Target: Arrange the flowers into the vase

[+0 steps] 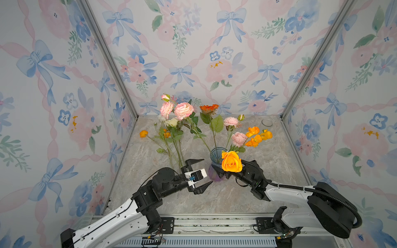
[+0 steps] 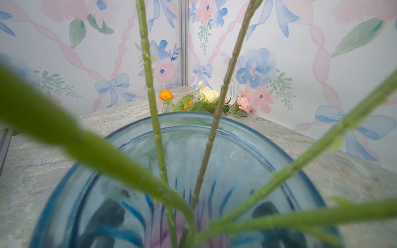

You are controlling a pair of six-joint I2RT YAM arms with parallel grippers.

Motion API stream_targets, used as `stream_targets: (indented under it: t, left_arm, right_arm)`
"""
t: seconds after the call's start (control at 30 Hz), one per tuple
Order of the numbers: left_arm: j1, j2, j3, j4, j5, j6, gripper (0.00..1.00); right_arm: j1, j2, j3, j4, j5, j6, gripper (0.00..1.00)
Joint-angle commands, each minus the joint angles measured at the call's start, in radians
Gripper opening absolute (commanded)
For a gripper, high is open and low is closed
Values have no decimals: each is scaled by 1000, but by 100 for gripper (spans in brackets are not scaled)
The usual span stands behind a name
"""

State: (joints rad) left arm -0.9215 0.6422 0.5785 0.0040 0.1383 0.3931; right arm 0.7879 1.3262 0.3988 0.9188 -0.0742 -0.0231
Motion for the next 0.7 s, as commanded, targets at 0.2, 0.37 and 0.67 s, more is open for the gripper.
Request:
stream_targets:
  t: [0.2,0.37,0.67]
  left_arm:
    - [10,-10,-10,17,-4,13,98]
    - [9,-9,-10,17,-8,15,98]
    - [10,-8,-12,16,-10,18,98]
  right_arm:
    - [-1,49,66,60,-8,-8,92]
    - [-1,66,68,77,-9,-6,82]
    - [6,65,41,155,13,-1,62]
